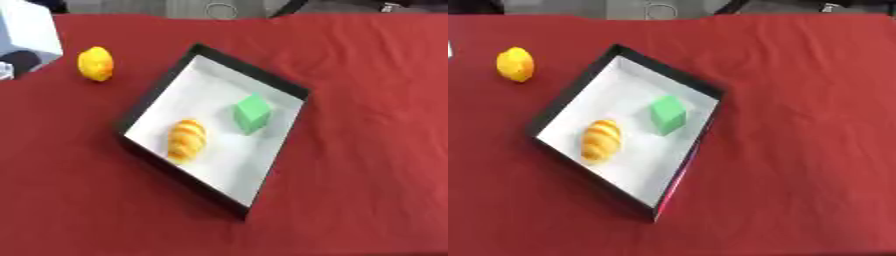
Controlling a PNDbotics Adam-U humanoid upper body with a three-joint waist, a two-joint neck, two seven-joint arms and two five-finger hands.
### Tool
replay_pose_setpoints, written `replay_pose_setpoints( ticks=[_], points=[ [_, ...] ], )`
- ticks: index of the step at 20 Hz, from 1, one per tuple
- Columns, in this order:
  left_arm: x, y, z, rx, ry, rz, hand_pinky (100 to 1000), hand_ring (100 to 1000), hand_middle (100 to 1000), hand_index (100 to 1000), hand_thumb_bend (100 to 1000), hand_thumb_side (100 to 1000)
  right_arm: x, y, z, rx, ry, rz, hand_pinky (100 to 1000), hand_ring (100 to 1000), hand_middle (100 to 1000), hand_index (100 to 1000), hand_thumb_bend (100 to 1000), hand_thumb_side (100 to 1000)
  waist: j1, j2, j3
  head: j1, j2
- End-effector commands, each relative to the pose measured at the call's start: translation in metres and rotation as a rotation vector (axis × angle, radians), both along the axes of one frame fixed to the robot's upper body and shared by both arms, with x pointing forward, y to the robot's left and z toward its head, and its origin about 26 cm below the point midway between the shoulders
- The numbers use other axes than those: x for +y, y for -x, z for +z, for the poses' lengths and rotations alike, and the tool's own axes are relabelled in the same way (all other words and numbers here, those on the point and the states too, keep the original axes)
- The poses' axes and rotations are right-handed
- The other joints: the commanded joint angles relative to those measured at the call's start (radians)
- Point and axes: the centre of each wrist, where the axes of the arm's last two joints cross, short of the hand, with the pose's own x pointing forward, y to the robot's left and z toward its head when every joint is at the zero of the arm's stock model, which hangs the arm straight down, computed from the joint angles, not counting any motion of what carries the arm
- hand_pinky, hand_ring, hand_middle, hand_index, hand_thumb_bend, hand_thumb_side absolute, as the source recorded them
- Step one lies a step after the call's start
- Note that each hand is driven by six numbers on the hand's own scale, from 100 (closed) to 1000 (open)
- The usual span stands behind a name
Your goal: Pick up objects on the table and place them in the box.
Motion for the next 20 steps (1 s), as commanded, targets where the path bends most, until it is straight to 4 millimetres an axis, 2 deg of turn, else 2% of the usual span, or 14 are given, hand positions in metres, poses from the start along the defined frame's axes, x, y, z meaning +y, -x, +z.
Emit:
replay_pose_setpoints(
  ticks=[1, 4, 8, 9, 11, 15, 20],
  points=[
    [-0.019, -0.005, 0.012, -0.009, -0.049, -0.106, 715, 524, 417, 546, 228, 100, -0.002, 0.003, 0.023, -0.032, 0.049, 0.006, 951, 808, 678, 784, 100, 512, 0.007, -0.025, -0.007, -0.005, 0.0],
    [-0.041, -0.014, 0.017, -0.013, -0.113, -0.198, 716, 529, 419, 548, 245, 100, -0.001, 0.001, 0.026, -0.036, 0.058, 0.013, 951, 808, 679, 784, 100, 509, 0.007, -0.024, -0.018, -0.002, 0.0],
    [-0.046, -0.024, 0.017, -0.017, -0.138, -0.222, 716, 529, 419, 548, 245, 100, -0.002, 0.001, 0.027, -0.037, 0.06, 0.014, 951, 808, 679, 784, 100, 509, 0.006, -0.023, -0.02, -0.002, 0.0],
    [-0.046, -0.025, 0.017, -0.019, -0.141, -0.228, 716, 547, 424, 552, 279, 100, -0.001, 0.001, 0.027, -0.039, 0.064, 0.017, 950, 808, 679, 785, 100, 501, 0.007, -0.022, -0.021, 0.001, -0.003],
    [-0.064, -0.022, 0.015, -0.034, -0.188, -0.286, 717, 553, 426, 554, 286, 100, 0.005, -0.003, 0.036, -0.053, 0.083, 0.046, 950, 808, 679, 785, 100, 500, 0.013, -0.012, -0.047, 0.019, -0.018],
    [-0.095, -0.04, -0.012, 0.014, -0.322, -0.339, 717, 559, 430, 557, 285, 100, 0.011, -0.007, 0.042, -0.063, 0.094, 0.069, 950, 808, 678, 785, 100, 497, 0.015, -0.002, -0.063, 0.026, -0.036],
    [-0.102, -0.061, -0.033, 0.035, -0.429, -0.326, 716, 562, 431, 558, 285, 100, 0.012, -0.008, 0.041, -0.062, 0.107, 0.071, 950, 809, 678, 785, 100, 505, 0.021, 0.007, -0.068, 0.024, -0.041]
  ],
)
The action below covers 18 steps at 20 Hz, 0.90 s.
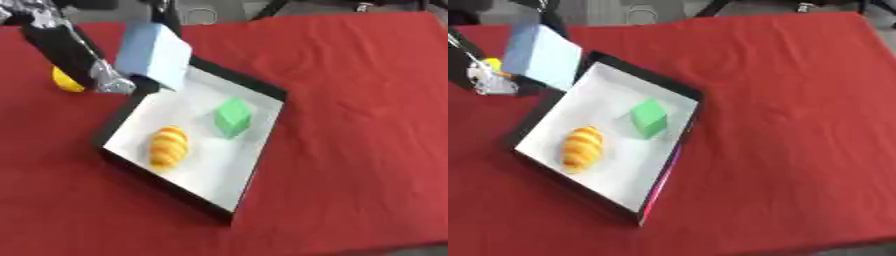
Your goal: Pick up objects on the table and place them in the box.
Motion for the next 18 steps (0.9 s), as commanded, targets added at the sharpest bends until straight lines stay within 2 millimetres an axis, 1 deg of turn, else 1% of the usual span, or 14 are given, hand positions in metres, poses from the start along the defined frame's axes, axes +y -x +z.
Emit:
replay_pose_setpoints(
  ticks=[1, 4, 8, 15, 18],
  points=[
    [0.001, -0.009, -0.003, -0.031, -0.048, 0.015, 715, 563, 432, 559, 284, 100, -0.002, 0.005, 0.019, -0.029, 0.059, -0.01, 950, 809, 678, 785, 100, 505, 0.018, 0.002, -0.003, 0.0, -0.014],
    [0.002, -0.017, -0.017, -0.037, -0.076, 0.035, 716, 567, 434, 561, 295, 100, 0.0, 0.005, 0.02, -0.033, 0.071, -0.004, 950, 809, 678, 785, 100, 503, 0.025, 0.006, -0.006, -0.004, -0.015],
    [0.003, -0.025, -0.031, -0.044, -0.089, 0.056, 716, 564, 433, 562, 274, 100, 0.004, 0.004, 0.021, -0.041, 0.079, 0.007, 950, 809, 678, 785, 100, 504, 0.026, 0.014, -0.013, -0.004, -0.022],
    [0.001, -0.036, -0.048, -0.051, -0.077, 0.088, 718, 566, 437, 566, 267, 100, 0.01, 0.002, 0.019, -0.042, 0.087, 0.02, 950, 810, 678, 785, 100, 515, 0.027, 0.031, -0.03, 0.008, -0.041],
    [0.002, -0.041, -0.055, -0.056, -0.056, 0.114, 726, 575, 451, 583, 270, 100, 0.011, 0.001, 0.019, -0.042, 0.091, 0.022, 950, 810, 677, 785, 100, 524, 0.027, 0.038, -0.035, 0.011, -0.048]
  ],
)
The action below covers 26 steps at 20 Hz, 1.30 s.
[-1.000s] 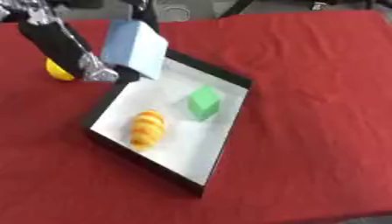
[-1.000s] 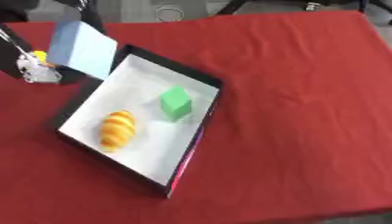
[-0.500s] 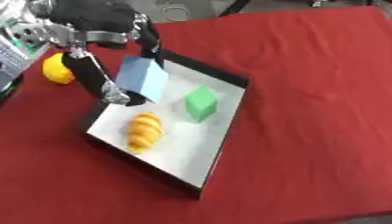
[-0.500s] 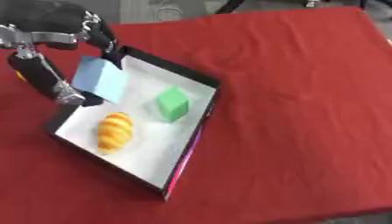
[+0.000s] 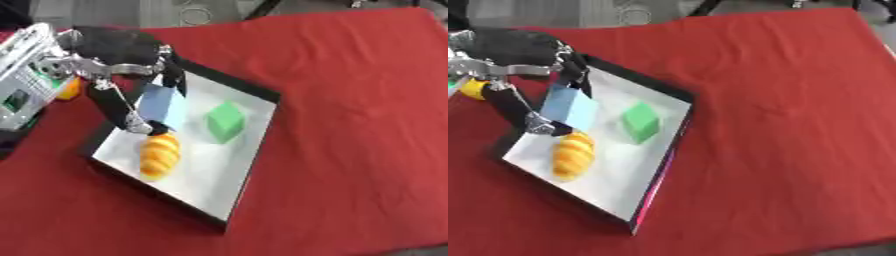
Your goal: Pick up objects on the table and place them in the box.
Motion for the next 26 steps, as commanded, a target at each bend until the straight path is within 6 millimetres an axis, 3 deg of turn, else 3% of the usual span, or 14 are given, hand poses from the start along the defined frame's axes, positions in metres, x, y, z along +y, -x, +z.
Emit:
replay_pose_setpoints(
  ticks=[1, 3, 4, 5, 7, 8, 9, 10, 12, 14, 17, 20, 22, 26],
  points=[
    [0.004, -0.005, 0.005, -0.037, 0.017, 0.017, 730, 581, 458, 592, 273, 100, 0.002, 0.003, 0.014, -0.034, 0.039, 0.003, 951, 810, 677, 785, 100, 525, 0.01, 0.0, -0.004, 0.005, -0.018],
    [0.004, -0.007, 0.0, -0.037, 0.017, 0.021, 743, 599, 478, 617, 277, 100, 0.002, 0.003, 0.013, -0.032, 0.041, 0.001, 951, 810, 677, 785, 100, 528, 0.01, 0.002, -0.006, 0.006, -0.018],
    [0.004, -0.008, -0.003, -0.037, 0.014, 0.019, 780, 655, 541, 689, 306, 100, 0.002, 0.003, 0.013, -0.03, 0.042, 0.0, 951, 810, 677, 785, 100, 532, 0.01, 0.004, -0.006, 0.006, -0.018],
    [0.004, -0.009, -0.004, -0.039, 0.008, 0.016, 785, 663, 550, 698, 308, 100, 0.002, 0.003, 0.012, -0.029, 0.043, -0.001, 951, 810, 677, 785, 100, 532, 0.01, 0.005, -0.006, 0.006, -0.018],
    [0.004, -0.01, -0.007, -0.045, -0.005, 0.014, 845, 772, 691, 805, 354, 100, 0.002, 0.002, 0.011, -0.026, 0.044, -0.001, 951, 810, 678, 785, 100, 534, 0.01, 0.006, -0.006, 0.006, -0.017],
    [0.004, -0.01, -0.007, -0.051, -0.011, 0.016, 864, 809, 752, 854, 370, 259, 0.002, 0.002, 0.011, -0.025, 0.046, -0.001, 951, 810, 678, 785, 100, 533, 0.009, 0.006, -0.006, 0.006, -0.016],
    [0.005, -0.011, -0.007, -0.058, -0.014, 0.018, 867, 813, 758, 858, 374, 288, 0.002, 0.002, 0.011, -0.025, 0.047, -0.001, 951, 810, 678, 785, 100, 533, 0.009, 0.006, -0.006, 0.005, -0.015],
    [0.005, -0.011, -0.007, -0.066, -0.014, 0.02, 887, 840, 796, 890, 433, 532, 0.002, 0.002, 0.011, -0.024, 0.048, -0.002, 951, 811, 678, 785, 100, 535, 0.009, 0.005, -0.006, 0.005, -0.014],
    [0.008, -0.011, -0.004, -0.089, 0.0, 0.028, 900, 851, 808, 902, 504, 686, 0.001, 0.002, 0.01, -0.021, 0.05, -0.004, 951, 811, 678, 786, 100, 537, 0.008, 0.004, -0.004, 0.004, -0.014],
    [0.01, -0.01, -0.003, -0.11, 0.015, 0.037, 902, 852, 808, 902, 569, 769, 0.0, 0.002, 0.009, -0.02, 0.049, -0.007, 951, 811, 678, 786, 100, 535, 0.007, 0.002, -0.003, 0.004, -0.012],
    [0.014, -0.008, -0.001, -0.126, 0.037, 0.042, 903, 851, 808, 902, 567, 780, -0.001, 0.002, 0.01, -0.023, 0.049, -0.009, 951, 811, 678, 786, 100, 530, 0.006, -0.002, -0.001, 0.006, -0.007],
    [0.022, -0.001, 0.009, -0.134, 0.091, 0.041, 895, 835, 794, 893, 430, 702, -0.001, 0.003, 0.011, -0.025, 0.048, -0.008, 951, 812, 678, 786, 100, 525, 0.007, -0.006, 0.003, 0.005, 0.002],
    [0.033, 0.005, 0.019, -0.148, 0.132, 0.047, 886, 829, 791, 893, 352, 676, -0.002, 0.004, 0.012, -0.026, 0.047, -0.009, 951, 812, 678, 786, 100, 522, 0.007, -0.01, 0.006, 0.001, 0.009],
    [0.065, 0.012, 0.047, -0.182, 0.176, 0.11, 882, 826, 796, 897, 342, 627, -0.005, 0.005, 0.012, -0.024, 0.043, -0.019, 951, 812, 678, 786, 100, 520, 0.009, -0.018, 0.016, -0.018, 0.02]
  ],
)
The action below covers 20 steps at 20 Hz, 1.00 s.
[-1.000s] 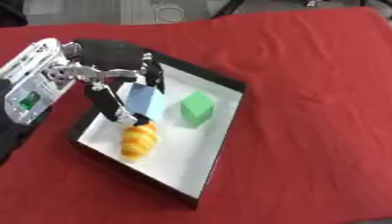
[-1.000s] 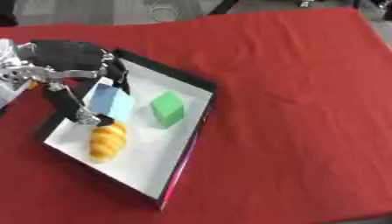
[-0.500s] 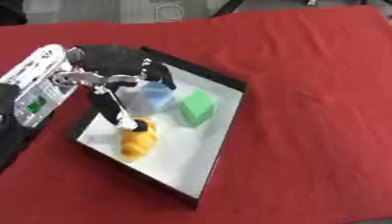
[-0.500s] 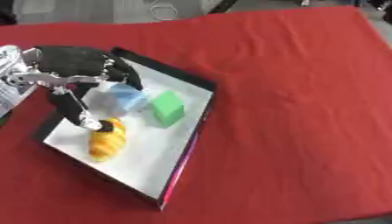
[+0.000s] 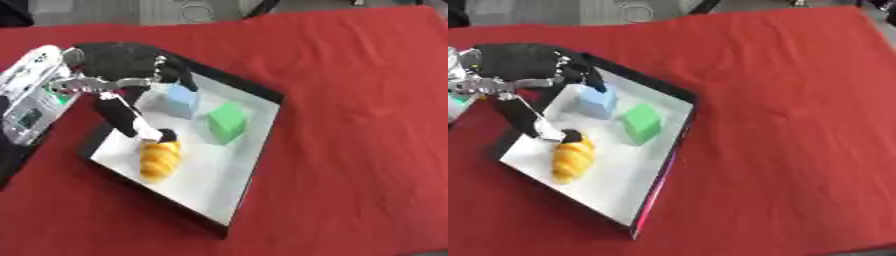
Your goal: Pick up objects on the table and place them in the box.
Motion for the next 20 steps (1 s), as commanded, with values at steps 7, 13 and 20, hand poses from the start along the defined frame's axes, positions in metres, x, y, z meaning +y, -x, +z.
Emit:
replay_pose_setpoints(
  ticks=[7, 13, 20],
  points=[
    [0.087, 0.014, 0.065, -0.056, 0.181, 0.198, 882, 818, 792, 902, 314, 590, -0.007, 0.007, 0.017, -0.031, 0.032, -0.023, 951, 812, 678, 787, 100, 519, 0.005, -0.028, 0.006, -0.027, 0.0],
    [0.143, 0.018, 0.078, 0.001, 0.26, 0.365, 881, 822, 790, 900, 346, 541, -0.007, 0.008, 0.018, -0.042, 0.032, -0.026, 951, 812, 678, 787, 100, 515, 0.003, -0.019, 0.006, 0.009, -0.022],
    [0.193, 0.004, 0.066, 0.094, 0.218, 0.555, 887, 828, 790, 892, 387, 608, -0.007, 0.008, 0.019, -0.053, 0.038, -0.03, 951, 812, 678, 787, 100, 533, -0.002, -0.001, -0.001, 0.042, -0.049]
  ],
)
